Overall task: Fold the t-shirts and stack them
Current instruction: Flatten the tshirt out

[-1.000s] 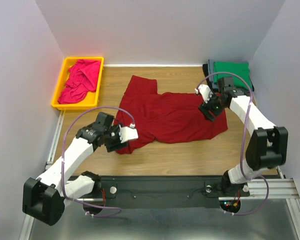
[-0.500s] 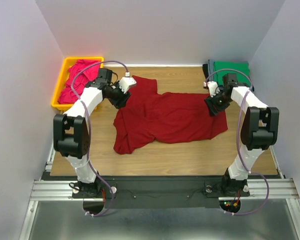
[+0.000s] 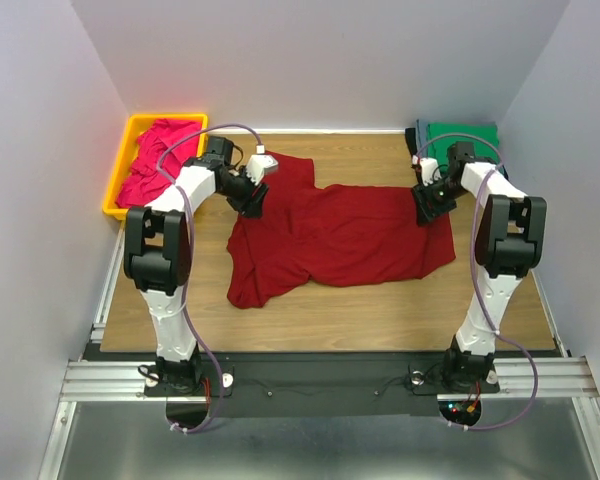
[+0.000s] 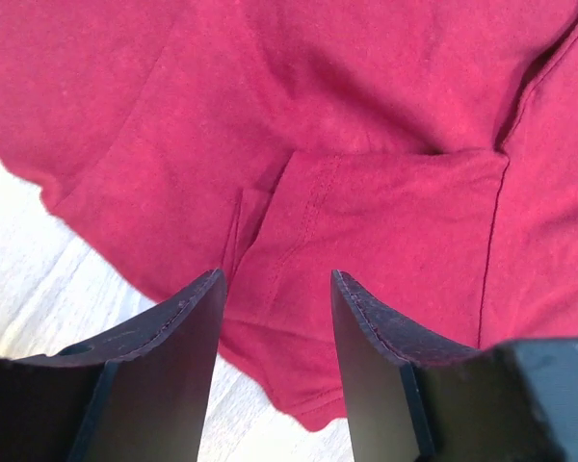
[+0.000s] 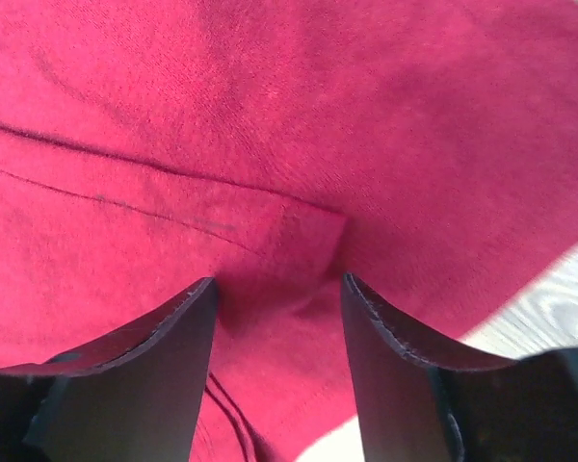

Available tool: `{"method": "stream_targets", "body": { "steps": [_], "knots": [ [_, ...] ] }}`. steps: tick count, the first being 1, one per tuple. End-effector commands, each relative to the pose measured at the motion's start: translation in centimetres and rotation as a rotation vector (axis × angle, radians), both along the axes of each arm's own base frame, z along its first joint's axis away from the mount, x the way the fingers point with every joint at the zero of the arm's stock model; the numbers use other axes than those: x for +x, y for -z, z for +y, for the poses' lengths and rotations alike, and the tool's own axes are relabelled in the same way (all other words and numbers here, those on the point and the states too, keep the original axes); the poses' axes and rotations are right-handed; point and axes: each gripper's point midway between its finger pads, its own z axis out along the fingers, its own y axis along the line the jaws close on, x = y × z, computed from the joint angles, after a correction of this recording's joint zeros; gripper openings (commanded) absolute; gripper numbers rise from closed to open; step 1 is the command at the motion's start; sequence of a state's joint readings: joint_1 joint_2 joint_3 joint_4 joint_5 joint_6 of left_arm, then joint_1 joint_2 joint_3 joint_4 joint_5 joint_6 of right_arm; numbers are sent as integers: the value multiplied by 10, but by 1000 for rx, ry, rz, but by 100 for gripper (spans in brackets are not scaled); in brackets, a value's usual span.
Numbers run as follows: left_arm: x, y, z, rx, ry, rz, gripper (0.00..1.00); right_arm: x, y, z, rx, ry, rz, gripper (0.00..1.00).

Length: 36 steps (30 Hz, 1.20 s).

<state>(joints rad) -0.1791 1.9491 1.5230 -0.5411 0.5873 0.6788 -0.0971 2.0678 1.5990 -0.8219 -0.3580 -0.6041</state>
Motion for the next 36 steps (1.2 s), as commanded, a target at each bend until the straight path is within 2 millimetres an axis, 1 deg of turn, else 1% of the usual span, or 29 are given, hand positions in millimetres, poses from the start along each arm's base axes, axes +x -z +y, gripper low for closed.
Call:
{"method": "stream_targets", "body": {
  "steps": [1,2,3,5,7,8,10,12,13,14,16,18,20,22,23,24,25,26,27,28,31,32,33,36],
  "knots": [
    [15,-11,-6,-38,-17,-15,57,3,-5,10,57,18,21,56],
    [17,-10,-6,-38,-17,-14,56,2,-3,10,55,16,27,50],
    [17,-6,-7,-43,-10,3,54,1,-3,10,57,12,28,47],
    [16,-4,-10,-51,2,14,53,-1,-2,11,64,12,34,41],
    [15,1,-12,-63,9,36,53,-4,-2,13,72,9,41,37],
    [16,2,-13,-65,9,38,53,-4,-3,13,74,7,40,32],
    [17,8,-15,-73,8,63,53,-5,-2,14,76,4,48,28],
    [16,13,-16,-75,13,81,53,-6,-4,14,75,1,50,21],
    [16,14,-18,-81,22,85,53,-6,-4,14,78,1,51,17],
    [14,17,-19,-81,26,96,53,-6,-5,14,78,-1,51,9],
    [13,19,-23,-83,38,104,53,-5,-8,14,77,-2,47,1],
    [11,24,-23,-80,38,121,53,-5,-12,14,79,-3,42,1],
    [10,31,-22,-74,41,138,50,-2,-17,11,74,1,28,1],
    [7,32,-23,-74,46,152,42,0,-23,10,67,3,19,1],
    [6,30,-23,-76,55,149,37,0,-24,9,63,5,19,3],
    [3,25,-23,-77,70,147,27,0,-27,8,59,10,17,7],
    [1,22,-24,-84,79,142,22,1,-30,6,56,14,11,10],
    [1,17,-24,-86,84,130,19,1,-31,5,55,14,12,22],
    [0,15,-24,-87,85,122,16,1,-33,4,52,16,10,26],
    [-1,10,-24,-90,88,114,12,0,-34,3,47,19,10,28],
    [-3,4,-25,-94,99,114,5,0,-36,0,36,22,10,29],
    [-5,4,-25,-93,101,117,5,0,-37,-1,32,25,11,41],
    [-5,3,-24,-92,103,115,5,1,-37,-2,27,28,10,47],
    [-5,0,-23,-85,105,101,4,6,-42,-8,12,45,-7,48]
  ]
}}
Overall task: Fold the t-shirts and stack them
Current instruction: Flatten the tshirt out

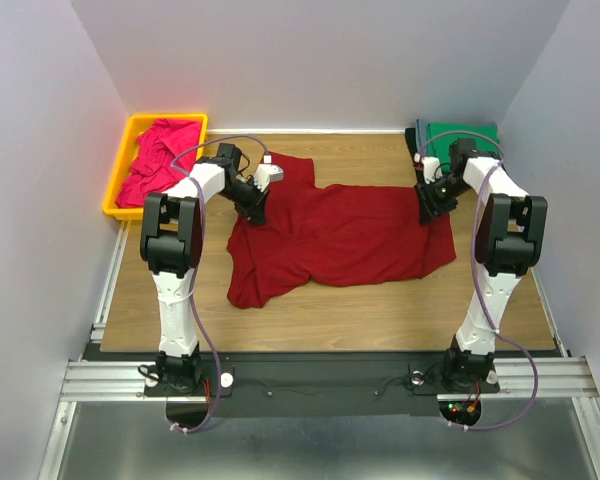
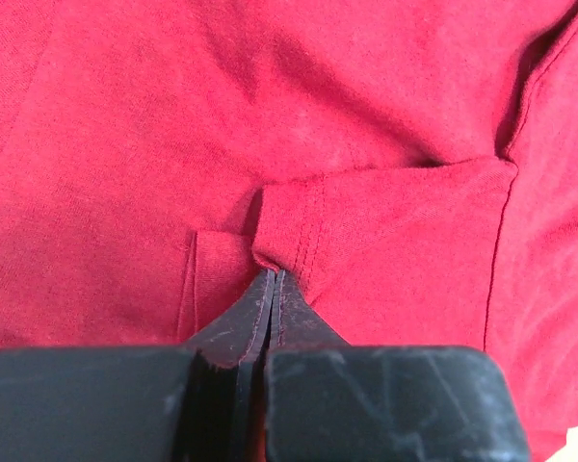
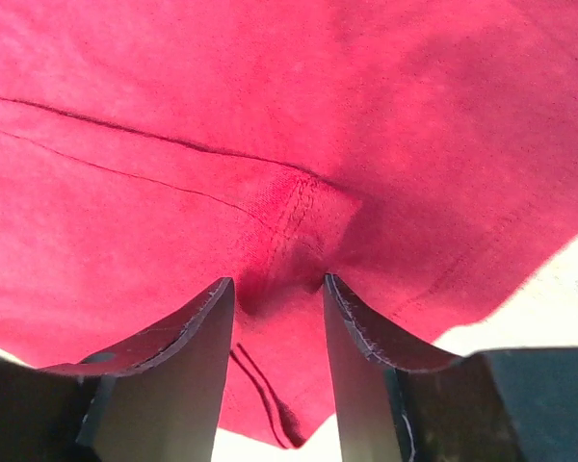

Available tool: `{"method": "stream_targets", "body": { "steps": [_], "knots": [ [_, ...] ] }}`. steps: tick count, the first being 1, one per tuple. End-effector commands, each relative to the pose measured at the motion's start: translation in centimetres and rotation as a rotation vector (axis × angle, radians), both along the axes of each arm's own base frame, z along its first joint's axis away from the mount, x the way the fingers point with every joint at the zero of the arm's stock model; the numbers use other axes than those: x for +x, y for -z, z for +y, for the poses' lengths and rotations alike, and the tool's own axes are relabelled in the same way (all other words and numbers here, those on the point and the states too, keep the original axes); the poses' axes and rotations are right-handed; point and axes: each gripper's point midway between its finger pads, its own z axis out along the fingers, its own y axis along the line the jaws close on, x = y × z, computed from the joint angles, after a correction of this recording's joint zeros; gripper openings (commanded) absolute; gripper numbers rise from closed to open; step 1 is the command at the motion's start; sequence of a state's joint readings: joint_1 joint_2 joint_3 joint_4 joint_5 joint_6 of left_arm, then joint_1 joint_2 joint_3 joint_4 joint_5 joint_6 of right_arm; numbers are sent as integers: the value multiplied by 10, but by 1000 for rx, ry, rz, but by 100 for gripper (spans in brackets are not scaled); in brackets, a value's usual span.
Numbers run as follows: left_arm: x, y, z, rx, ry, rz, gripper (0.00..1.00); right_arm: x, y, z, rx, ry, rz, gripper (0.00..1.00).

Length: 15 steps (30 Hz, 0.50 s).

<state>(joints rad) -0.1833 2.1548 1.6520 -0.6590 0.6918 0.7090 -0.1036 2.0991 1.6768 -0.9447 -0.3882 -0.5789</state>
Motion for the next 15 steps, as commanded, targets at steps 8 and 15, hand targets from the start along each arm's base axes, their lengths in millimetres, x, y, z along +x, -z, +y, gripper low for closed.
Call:
{"method": "stream_targets", "body": {
  "steps": [8,15],
  "knots": [
    [0,-52,-6,-33,38,-100,0,24,-47,-9,-9,33,-117,32],
    [0,-50,-7,-33,44,-93,1,22,-27,-6,16,49,-51,42]
  ]
}}
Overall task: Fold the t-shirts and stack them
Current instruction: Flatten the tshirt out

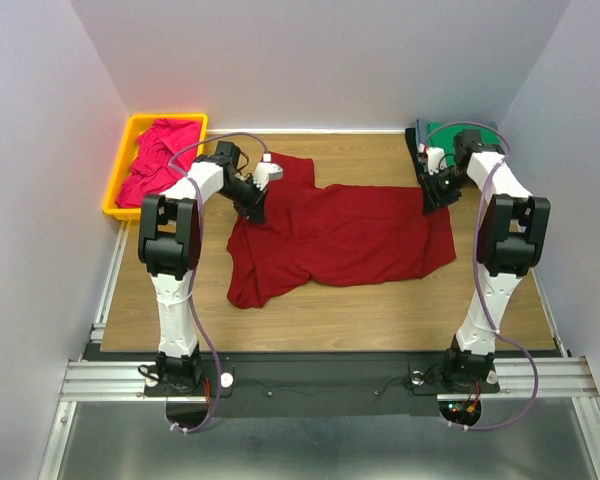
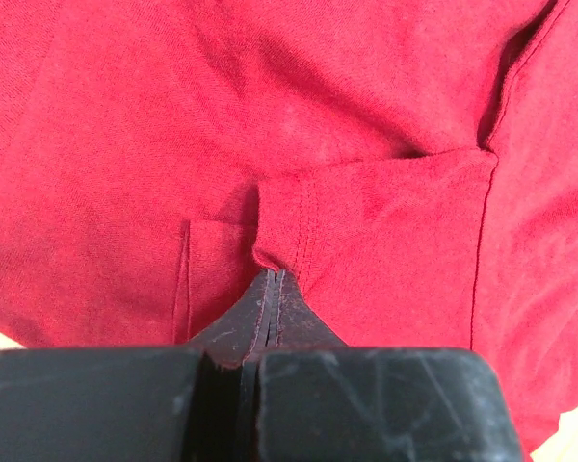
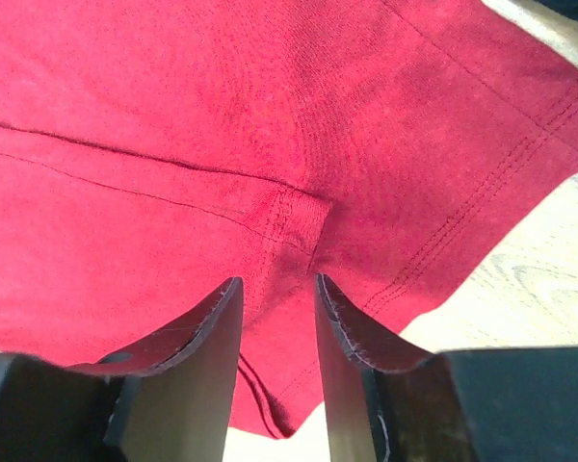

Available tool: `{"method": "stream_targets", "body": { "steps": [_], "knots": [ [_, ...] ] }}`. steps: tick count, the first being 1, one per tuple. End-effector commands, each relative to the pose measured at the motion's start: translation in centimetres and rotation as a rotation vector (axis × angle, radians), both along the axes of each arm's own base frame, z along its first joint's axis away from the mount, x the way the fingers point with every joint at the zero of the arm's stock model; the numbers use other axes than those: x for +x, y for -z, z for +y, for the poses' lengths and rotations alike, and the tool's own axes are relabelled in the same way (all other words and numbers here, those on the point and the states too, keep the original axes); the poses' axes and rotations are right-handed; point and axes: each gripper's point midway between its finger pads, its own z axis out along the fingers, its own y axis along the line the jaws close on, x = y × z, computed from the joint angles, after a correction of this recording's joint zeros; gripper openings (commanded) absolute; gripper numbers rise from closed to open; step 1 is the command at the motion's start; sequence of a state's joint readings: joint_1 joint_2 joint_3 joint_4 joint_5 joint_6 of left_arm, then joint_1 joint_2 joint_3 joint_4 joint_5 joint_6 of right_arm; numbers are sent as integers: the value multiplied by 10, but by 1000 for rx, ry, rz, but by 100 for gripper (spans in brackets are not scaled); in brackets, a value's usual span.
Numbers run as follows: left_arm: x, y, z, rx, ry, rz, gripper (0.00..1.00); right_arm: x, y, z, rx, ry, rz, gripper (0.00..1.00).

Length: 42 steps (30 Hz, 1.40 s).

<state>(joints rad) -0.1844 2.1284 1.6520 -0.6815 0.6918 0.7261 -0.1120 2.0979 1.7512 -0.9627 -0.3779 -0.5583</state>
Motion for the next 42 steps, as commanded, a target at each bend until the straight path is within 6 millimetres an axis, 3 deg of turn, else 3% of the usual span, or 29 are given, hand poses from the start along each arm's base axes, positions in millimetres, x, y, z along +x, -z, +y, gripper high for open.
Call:
{"method": "stream_targets", "body": {
  "steps": [1,8,13,15,18,23,28,31,34,35,37,38,40,41,42],
  "knots": [
    [2,-39,-7,-31,28,-76,2,6,-5,2,35,19,3,42],
    [3,-34,-7,-21,26,-65,11,1,14,6,62,14,71,43],
    [4,-31,-7,-12,24,-62,16,-2,7,12,96,-3,75,33],
    [2,-28,-7,-10,27,-50,16,-5,4,13,100,-9,78,24],
    [1,-30,-8,-20,37,-50,3,-9,-6,12,89,-21,65,18],
    [-8,-61,-9,-41,76,-110,0,-14,-34,7,52,-36,1,7],
    [-38,-91,-2,-36,131,-146,0,-27,-58,3,32,-55,-42,5],
    [-67,-113,5,-24,176,-193,0,-43,-71,4,23,-94,-54,5],
    [-99,-113,7,-6,231,-189,0,-61,-83,3,-2,-144,-72,5],
    [-115,-117,9,5,251,-206,0,-73,-78,3,-2,-160,-51,5],
    [-146,-128,3,9,331,-254,0,-92,-88,3,-28,-235,-73,5],
    [-166,-118,4,28,366,-224,0,-110,-76,1,-44,-253,-32,5],
    [-210,-125,-9,32,485,-255,0,-133,-73,-4,-94,-344,-36,3],
    [-232,-114,-7,53,525,-230,0,-146,-85,-8,-144,-372,-80,1],
    [-247,-114,-9,55,558,-238,0,-166,-75,-9,-150,-402,-48,0]
  ]
}}
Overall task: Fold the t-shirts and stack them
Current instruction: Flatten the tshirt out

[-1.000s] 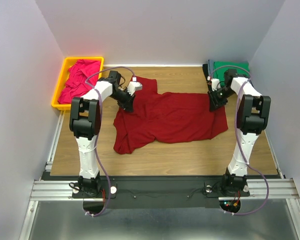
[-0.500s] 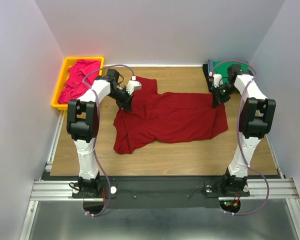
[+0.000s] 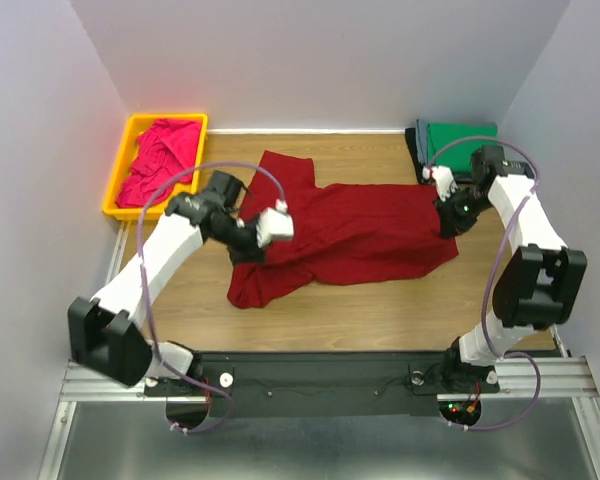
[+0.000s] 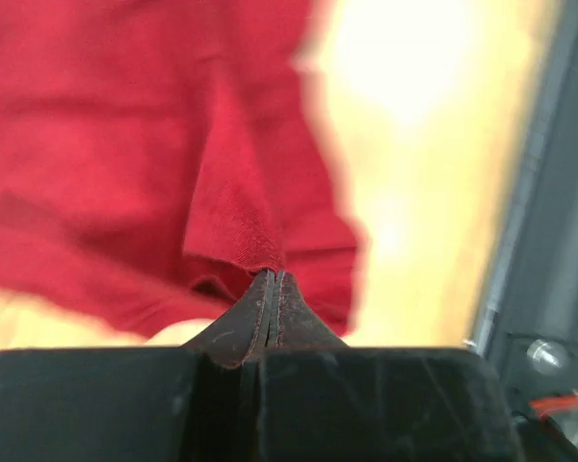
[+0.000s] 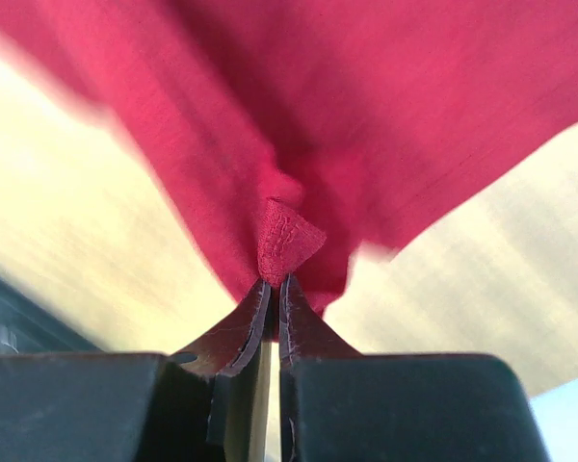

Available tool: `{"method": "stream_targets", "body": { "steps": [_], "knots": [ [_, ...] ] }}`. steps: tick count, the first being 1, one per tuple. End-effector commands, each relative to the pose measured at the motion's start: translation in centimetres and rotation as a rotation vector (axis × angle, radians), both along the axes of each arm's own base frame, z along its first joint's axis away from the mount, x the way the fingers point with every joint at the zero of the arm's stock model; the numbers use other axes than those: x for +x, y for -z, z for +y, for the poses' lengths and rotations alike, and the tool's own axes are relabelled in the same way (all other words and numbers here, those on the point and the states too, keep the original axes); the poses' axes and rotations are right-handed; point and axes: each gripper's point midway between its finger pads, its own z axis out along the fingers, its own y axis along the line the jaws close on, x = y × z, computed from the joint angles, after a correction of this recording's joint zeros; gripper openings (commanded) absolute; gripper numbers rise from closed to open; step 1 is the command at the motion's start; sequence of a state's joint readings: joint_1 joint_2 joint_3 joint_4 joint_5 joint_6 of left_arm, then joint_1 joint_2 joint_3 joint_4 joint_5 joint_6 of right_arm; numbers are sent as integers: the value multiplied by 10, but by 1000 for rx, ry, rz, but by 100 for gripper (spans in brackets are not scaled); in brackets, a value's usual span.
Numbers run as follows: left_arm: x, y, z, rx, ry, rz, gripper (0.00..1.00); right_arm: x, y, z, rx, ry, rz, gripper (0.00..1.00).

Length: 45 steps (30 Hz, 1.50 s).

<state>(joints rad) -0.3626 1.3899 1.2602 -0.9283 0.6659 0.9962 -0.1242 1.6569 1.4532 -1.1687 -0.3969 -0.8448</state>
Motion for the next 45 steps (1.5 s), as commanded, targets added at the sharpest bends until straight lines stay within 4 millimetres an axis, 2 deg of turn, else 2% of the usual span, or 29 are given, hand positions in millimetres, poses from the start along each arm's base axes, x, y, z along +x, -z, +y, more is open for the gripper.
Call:
{"method": "stream_targets", "body": {
  "steps": [1,2,3,5,6,7,8,9,10,11,13,14,17,19,20,22,23,24,25,26,27,29,30,32,33,34,37,38,45],
  "knots": [
    [-104,7,-5,66,256,-16,0,-60,-21,-17,-156,-203,-99,1],
    [-118,6,-6,64,291,-34,0,-67,-11,-18,-165,-234,-72,1],
    [-128,4,-7,60,329,-66,0,-85,-13,-19,-187,-256,-104,0],
    [-157,0,-8,53,433,-122,0,-103,-18,-22,-244,-348,-153,0],
    [-164,0,-8,56,461,-128,0,-114,-28,-24,-286,-367,-214,4],
    [-171,2,-2,70,495,-119,0,-125,-20,-27,-313,-415,-210,7],
    [-175,1,2,75,515,-122,21,-130,-20,-33,-362,-416,-223,20],
    [-175,1,2,74,518,-130,34,-131,-23,-37,-396,-412,-254,29],
    [-176,-3,4,64,518,-158,70,-128,-30,-39,-431,-392,-317,36],
    [-175,-9,2,52,509,-179,85,-126,-35,-40,-439,-378,-342,43],
    [-163,-25,-7,11,412,-220,90,-116,-44,-35,-400,-316,-370,69],
    [-156,-29,-10,8,366,-230,90,-105,-61,-30,-368,-295,-414,88],
    [-127,-44,-23,-21,242,-251,85,-84,-69,-21,-274,-217,-384,92],
    [-83,-53,-17,-65,70,-262,84,-66,-77,-18,-238,-182,-394,92],
    [-70,-50,-21,-94,38,-208,79,-57,-64,-14,-187,-148,-331,92],
    [-30,-48,-14,-125,-89,-182,67,-35,-57,-13,-152,-99,-313,88],
    [-5,-35,-7,-125,-178,-101,54,-24,-34,-13,-117,-50,-221,83],
    [18,-18,-6,-113,-223,-45,46,-12,-34,-13,-101,-9,-212,80],
    [27,-25,-4,-133,-252,-67,46,-3,-24,-14,-96,-10,-187,77],
    [46,-4,-1,-99,-325,-5,41,4,-18,-12,-69,31,-160,74],
    [66,-1,-2,-109,-358,-31,40,16,0,-12,-53,53,-113,68],
    [95,22,4,-73,-432,-15,35,34,6,-11,-35,111,-96,63],
    [111,25,3,-85,-468,-29,34,43,25,-13,-36,128,-54,57],
    [135,43,7,-64,-510,-5,31,57,33,-16,-37,170,-44,54],
    [143,49,9,-60,-533,8,30,62,39,-18,-41,181,-39,54],
    [150,67,13,-30,-555,32,29,65,53,-18,-39,206,-9,54],
    [172,79,23,-19,-615,34,27,79,71,-22,-59,238,-8,52],
    [180,91,28,-8,-644,56,25,81,84,-22,-59,258,25,52],
    [193,138,77,120,-750,116,20,103,116,-27,-86,301,62,51]
  ]
}}
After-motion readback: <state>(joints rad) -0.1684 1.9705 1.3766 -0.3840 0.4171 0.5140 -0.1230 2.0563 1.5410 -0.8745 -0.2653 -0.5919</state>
